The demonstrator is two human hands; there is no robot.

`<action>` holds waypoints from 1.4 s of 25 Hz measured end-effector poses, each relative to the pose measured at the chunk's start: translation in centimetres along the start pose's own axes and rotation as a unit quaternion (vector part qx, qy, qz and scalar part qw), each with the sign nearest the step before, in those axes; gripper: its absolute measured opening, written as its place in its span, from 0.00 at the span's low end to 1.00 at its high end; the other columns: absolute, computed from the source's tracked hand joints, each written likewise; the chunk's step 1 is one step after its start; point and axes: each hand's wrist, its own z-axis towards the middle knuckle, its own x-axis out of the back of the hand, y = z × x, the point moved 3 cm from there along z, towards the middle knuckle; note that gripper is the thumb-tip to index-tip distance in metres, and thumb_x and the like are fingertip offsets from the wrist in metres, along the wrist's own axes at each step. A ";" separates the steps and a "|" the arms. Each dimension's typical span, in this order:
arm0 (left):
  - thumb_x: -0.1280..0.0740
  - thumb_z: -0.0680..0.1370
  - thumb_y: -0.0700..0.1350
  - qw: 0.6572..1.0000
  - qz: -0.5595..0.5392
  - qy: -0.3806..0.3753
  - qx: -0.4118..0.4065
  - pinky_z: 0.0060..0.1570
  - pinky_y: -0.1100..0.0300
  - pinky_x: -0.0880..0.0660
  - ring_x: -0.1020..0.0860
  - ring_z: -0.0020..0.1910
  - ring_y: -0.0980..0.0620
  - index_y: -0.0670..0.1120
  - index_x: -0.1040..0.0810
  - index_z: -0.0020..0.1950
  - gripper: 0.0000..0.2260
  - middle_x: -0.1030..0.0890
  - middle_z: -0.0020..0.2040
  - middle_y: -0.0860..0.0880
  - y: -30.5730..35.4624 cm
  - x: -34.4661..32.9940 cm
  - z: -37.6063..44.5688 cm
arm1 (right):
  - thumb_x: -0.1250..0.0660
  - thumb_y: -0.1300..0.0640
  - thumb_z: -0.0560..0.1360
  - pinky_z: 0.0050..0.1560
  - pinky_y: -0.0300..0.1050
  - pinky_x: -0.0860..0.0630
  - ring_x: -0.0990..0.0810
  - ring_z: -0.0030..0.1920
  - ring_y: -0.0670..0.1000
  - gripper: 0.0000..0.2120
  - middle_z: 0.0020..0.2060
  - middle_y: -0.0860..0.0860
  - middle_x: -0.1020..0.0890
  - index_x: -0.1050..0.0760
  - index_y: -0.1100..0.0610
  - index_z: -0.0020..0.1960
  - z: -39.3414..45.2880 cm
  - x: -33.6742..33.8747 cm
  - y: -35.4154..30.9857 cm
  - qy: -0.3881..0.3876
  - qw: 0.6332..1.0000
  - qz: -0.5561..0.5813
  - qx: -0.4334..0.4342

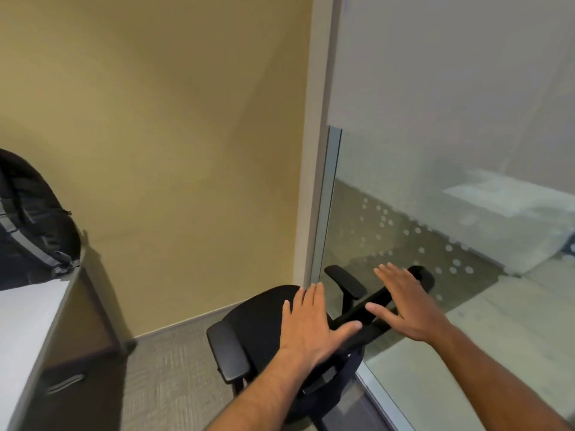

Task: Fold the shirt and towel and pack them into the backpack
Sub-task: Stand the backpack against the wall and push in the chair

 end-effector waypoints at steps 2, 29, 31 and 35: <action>0.49 0.69 0.79 1.000 0.014 -0.024 0.006 0.76 0.41 0.51 0.52 0.80 0.47 0.47 0.53 0.81 0.51 0.48 0.81 0.49 3.0 -1.3 1.5 | 0.53 0.24 0.72 0.77 0.47 0.58 0.51 0.78 0.47 0.46 0.78 0.51 0.41 0.44 0.54 0.79 0.7 -0.4 3.4 -0.025 0.999 -0.007 0.023; 0.59 0.62 0.85 0.981 0.097 -0.082 0.146 0.57 0.45 0.30 0.22 0.48 0.48 0.50 0.26 0.52 0.46 0.19 0.47 0.50 4.6 -5.1 2.7 | 0.60 0.24 0.71 0.30 0.33 0.43 0.28 0.30 0.42 0.30 0.28 0.43 0.26 0.32 0.44 0.34 3.5 -4.2 6.1 -0.008 0.983 0.028 0.182; 0.60 0.62 0.85 0.982 0.098 -0.083 0.141 0.56 0.45 0.29 0.22 0.46 0.48 0.50 0.26 0.52 0.45 0.20 0.46 0.50 4.2 -5.1 2.5 | 0.59 0.24 0.71 0.29 0.33 0.44 0.27 0.29 0.43 0.31 0.27 0.43 0.25 0.32 0.45 0.33 3.4 -4.3 5.8 -0.001 0.984 0.027 0.177; 0.60 0.63 0.84 0.983 0.103 -0.077 0.131 0.55 0.45 0.29 0.22 0.44 0.48 0.50 0.27 0.50 0.44 0.20 0.43 0.49 3.6 -5.0 2.1 | 0.60 0.24 0.71 0.30 0.33 0.42 0.26 0.30 0.43 0.32 0.27 0.43 0.25 0.30 0.45 0.34 3.4 -4.8 5.4 0.008 0.984 0.033 0.177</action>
